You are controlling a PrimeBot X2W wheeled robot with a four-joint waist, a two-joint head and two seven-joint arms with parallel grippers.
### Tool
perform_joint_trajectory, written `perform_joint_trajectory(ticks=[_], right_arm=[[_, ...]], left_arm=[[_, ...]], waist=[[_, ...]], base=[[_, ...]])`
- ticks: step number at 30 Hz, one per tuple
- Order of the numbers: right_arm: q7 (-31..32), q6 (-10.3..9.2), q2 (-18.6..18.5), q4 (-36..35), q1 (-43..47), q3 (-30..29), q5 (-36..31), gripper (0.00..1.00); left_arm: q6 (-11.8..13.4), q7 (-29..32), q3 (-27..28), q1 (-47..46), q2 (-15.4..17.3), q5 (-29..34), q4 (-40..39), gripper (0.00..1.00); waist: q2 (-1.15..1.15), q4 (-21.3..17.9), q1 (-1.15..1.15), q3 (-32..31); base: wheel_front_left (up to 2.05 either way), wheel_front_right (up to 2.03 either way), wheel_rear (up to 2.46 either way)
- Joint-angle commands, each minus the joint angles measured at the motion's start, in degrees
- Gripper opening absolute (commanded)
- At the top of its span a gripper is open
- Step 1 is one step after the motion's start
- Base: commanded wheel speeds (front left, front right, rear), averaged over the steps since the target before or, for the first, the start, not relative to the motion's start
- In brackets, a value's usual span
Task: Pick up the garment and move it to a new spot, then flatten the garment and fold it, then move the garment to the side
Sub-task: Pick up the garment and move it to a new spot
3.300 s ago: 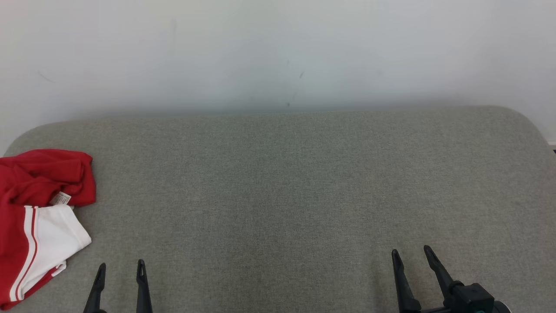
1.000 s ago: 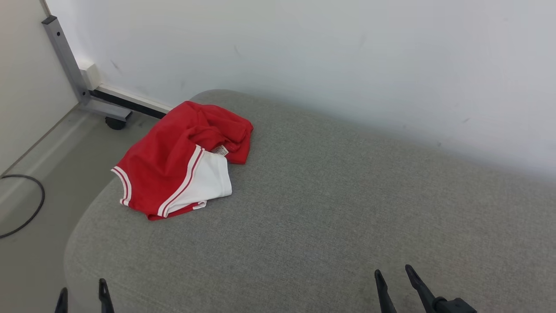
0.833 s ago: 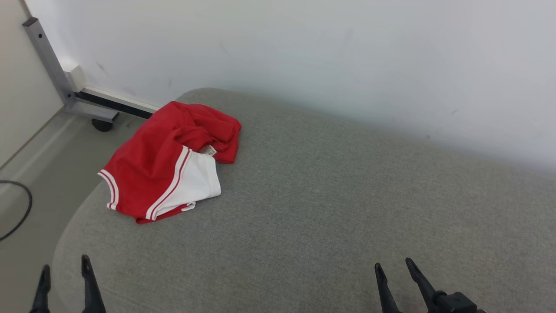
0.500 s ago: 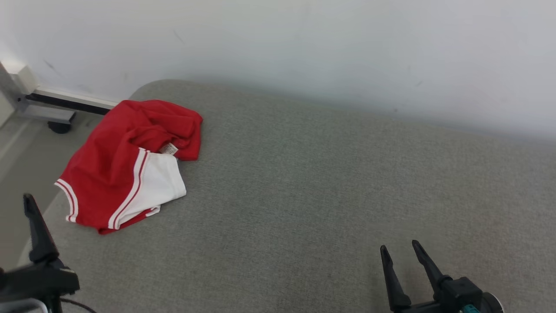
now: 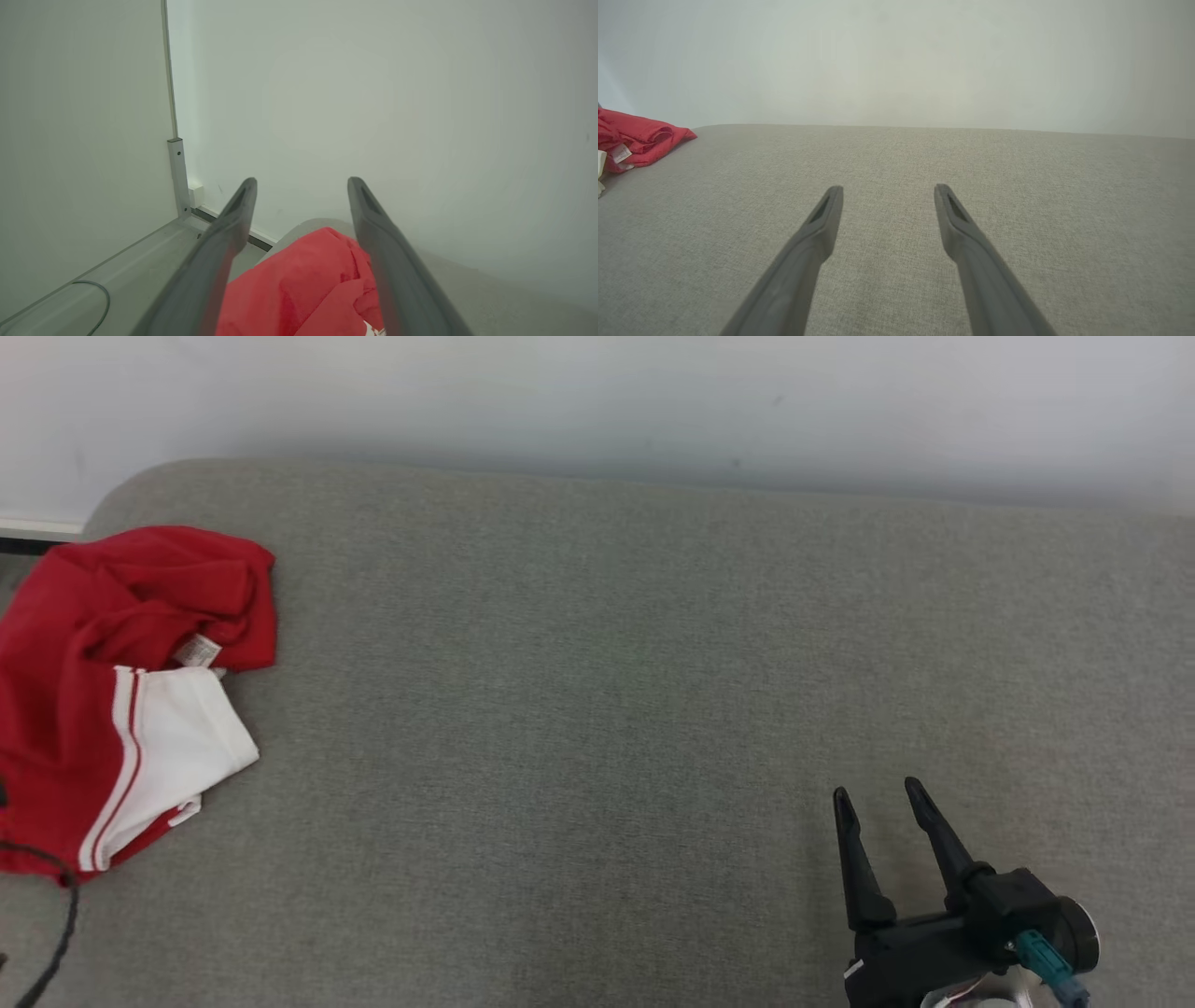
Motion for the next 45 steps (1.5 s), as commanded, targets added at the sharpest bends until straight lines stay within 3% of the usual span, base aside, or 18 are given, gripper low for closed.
perform_joint_trajectory(ticks=[1, 9, 18, 24, 25, 26, 34, 45], right_arm=[[-0.2, 0.19, -0.1, -0.3, -0.9, 0.0, 0.6, 1.0], [-0.2, 0.19, 0.0, -0.4, -2.3, 0.2, 1.7, 1.0], [-0.2, 0.19, 0.0, -0.4, -2.1, 0.2, 2.0, 1.0], [-0.2, 0.19, 0.0, -0.3, -1.9, 0.0, 1.8, 1.0], [-0.2, 0.19, 0.0, -0.2, -1.8, 0.0, 1.7, 1.0], [-0.2, 0.19, 0.0, -0.2, -1.6, 0.0, 1.7, 1.0], [-0.2, 0.19, -0.1, 0.2, -0.1, -0.7, 1.4, 1.0], [-0.2, 0.19, 0.0, 0.6, 2.0, -0.6, 1.9, 1.0]], left_arm=[[0.0, 1.6, -0.4, -1.7, 1.3, -1.6, 2.2, 1.0], [-0.1, 8.9, -3.9, -6.4, 7.6, -6.0, 11.6, 1.0], [-0.1, 19.5, -9.0, -6.6, 11.1, -9.1, 20.0, 1.0], [0.0, 22.9, -10.7, -6.8, 12.8, -10.4, 23.3, 1.0], [0.0, 22.9, -11.3, -6.8, 12.9, -10.2, 23.6, 0.2], [0.0, 22.6, -11.7, -6.9, 12.8, -10.3, 23.8, 0.0], [0.0, 14.9, -12.8, -8.2, 15.1, -9.4, 25.6, 0.0], [0.0, 6.6, -20.3, -14.5, 19.2, -10.2, 14.8, 0.0]], waist=[[-0.01, -4.4, -0.01, 4.0], [-0.01, -8.5, -0.01, 5.6], [-0.01, -10.7, -0.01, 5.3], [-0.01, -11.2, -0.01, 4.8], [-0.01, -11.3, -0.01, 4.6], [-0.01, -11.3, -0.01, 4.4], [-0.01, -10.1, -0.01, 2.0], [-0.01, -7.4, -0.01, -2.2]], base=[[0.0, 0.0, 0.0], [0.0, 0.0, 0.0], [0.0, 0.0, 0.0], [0.0, 0.0, 0.0], [0.0, 0.0, 0.0], [0.0, 0.0, 0.0], [0.0, 0.0, 0.0], [0.0, 0.0, 0.0]])
